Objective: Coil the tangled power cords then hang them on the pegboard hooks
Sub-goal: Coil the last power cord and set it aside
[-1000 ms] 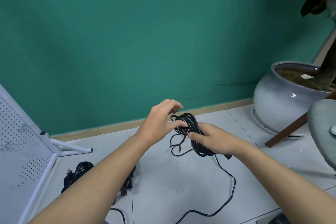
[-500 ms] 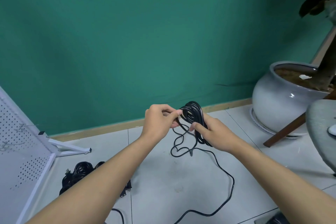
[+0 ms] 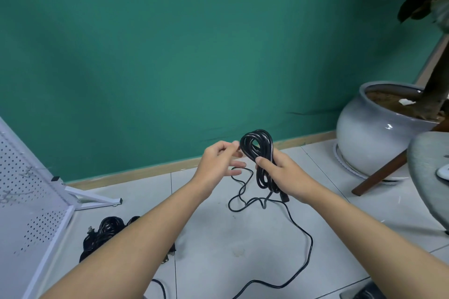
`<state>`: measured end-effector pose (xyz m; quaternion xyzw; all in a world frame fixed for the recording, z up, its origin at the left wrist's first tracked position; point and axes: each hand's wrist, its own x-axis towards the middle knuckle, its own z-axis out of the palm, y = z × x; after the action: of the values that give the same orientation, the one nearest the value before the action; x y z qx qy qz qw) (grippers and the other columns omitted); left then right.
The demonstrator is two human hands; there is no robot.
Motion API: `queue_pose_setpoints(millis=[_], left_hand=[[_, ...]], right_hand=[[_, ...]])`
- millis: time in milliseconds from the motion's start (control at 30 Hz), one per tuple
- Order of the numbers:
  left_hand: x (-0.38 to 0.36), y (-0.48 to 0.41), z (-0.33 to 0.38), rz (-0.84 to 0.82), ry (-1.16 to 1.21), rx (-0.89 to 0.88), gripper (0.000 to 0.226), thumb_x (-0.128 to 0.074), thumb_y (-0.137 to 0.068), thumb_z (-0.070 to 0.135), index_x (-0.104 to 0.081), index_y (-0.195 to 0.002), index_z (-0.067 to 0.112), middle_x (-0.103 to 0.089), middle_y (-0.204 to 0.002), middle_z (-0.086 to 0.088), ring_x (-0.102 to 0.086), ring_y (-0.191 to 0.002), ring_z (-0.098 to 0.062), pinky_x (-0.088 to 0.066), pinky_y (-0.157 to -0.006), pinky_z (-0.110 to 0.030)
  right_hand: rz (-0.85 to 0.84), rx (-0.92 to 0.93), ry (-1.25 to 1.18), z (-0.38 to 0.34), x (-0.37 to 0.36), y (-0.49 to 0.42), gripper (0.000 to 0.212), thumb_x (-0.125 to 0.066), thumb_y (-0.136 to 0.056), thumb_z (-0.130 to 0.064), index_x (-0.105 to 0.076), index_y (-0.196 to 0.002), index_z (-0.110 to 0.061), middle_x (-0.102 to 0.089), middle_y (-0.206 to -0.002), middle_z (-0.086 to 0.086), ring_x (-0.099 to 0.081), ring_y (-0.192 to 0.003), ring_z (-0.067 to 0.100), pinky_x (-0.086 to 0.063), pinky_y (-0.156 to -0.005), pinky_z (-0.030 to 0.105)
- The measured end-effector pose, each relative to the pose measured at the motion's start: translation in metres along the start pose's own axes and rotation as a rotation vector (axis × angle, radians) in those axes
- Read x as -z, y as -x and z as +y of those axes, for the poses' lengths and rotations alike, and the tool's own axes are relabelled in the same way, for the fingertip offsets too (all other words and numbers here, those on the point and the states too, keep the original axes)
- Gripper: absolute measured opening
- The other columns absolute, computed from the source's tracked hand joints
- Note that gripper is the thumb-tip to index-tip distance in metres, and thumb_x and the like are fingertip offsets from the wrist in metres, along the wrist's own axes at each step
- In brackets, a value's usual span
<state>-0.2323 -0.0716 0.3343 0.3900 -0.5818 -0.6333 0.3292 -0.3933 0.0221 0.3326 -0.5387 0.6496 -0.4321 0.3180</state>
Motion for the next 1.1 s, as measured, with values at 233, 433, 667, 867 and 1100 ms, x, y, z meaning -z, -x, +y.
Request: queue_pose_setpoints(millis=[233,433,667,867,1100], left_hand=[[-0.002,0.001,-0.047,-0.527,-0.822,-0.043,0.054,-0.055,-0.095,0.005,-0.050,-0.146,0.023,-0.054,-0.146,0.007,-0.051,-0.134,-0.013,-0.041,-0.107,-0.025],[0.002,-0.005,-0.060,-0.599,-0.898,-0.064,0.007,-0.059,-0.100,0.030,-0.056,-0.096,0.035,-0.074,-0.098,0.007,-0.067,-0.103,-0.020,-0.053,-0.095,-0.041],[0.023,-0.010,-0.036,-0.317,-0.857,-0.378,0.010,-0.069,-0.098,0.029,-0.071,-0.092,0.023,-0.068,-0.085,0.007,-0.061,-0.076,-0.007,-0.052,-0.070,-0.028],[0.019,-0.008,-0.014,-0.133,-0.865,-0.815,0.024,-0.077,-0.089,0.037,-0.064,-0.093,0.017,-0.060,-0.087,0.010,-0.054,-0.080,-0.010,-0.044,-0.072,-0.024],[0.026,-0.003,-0.001,-0.080,-0.960,-1.007,0.026,-0.074,-0.088,0.032,-0.061,-0.089,0.010,-0.057,-0.086,0.003,-0.052,-0.080,-0.017,-0.050,-0.069,-0.037]], right_hand=[[0.051,-0.035,-0.296,-0.007,0.003,0.001,0.012,-0.054,-0.106,-0.023,-0.062,-0.099,-0.017,-0.061,-0.085,0.000,-0.056,-0.075,0.012,-0.047,-0.071,0.027],[0.093,-0.061,-0.352,-0.006,0.012,0.000,0.027,-0.055,-0.106,-0.023,-0.054,-0.105,0.004,-0.057,-0.083,0.009,-0.053,-0.074,0.025,-0.044,-0.064,0.034],[0.106,-0.019,0.233,0.008,0.022,0.001,0.017,-0.052,-0.105,-0.034,-0.056,-0.090,-0.026,-0.055,-0.074,-0.007,-0.050,-0.067,0.012,-0.041,-0.064,0.031],[-0.170,-0.054,0.235,0.004,0.009,0.001,0.021,-0.053,-0.104,-0.040,-0.063,-0.098,-0.023,-0.072,-0.087,-0.001,-0.060,-0.071,0.006,-0.051,-0.070,0.032],[-0.383,-0.051,0.126,-0.009,0.004,0.009,0.022,-0.053,-0.108,-0.032,-0.064,-0.100,-0.014,-0.068,-0.085,-0.007,-0.058,-0.069,0.004,-0.045,-0.066,0.018]])
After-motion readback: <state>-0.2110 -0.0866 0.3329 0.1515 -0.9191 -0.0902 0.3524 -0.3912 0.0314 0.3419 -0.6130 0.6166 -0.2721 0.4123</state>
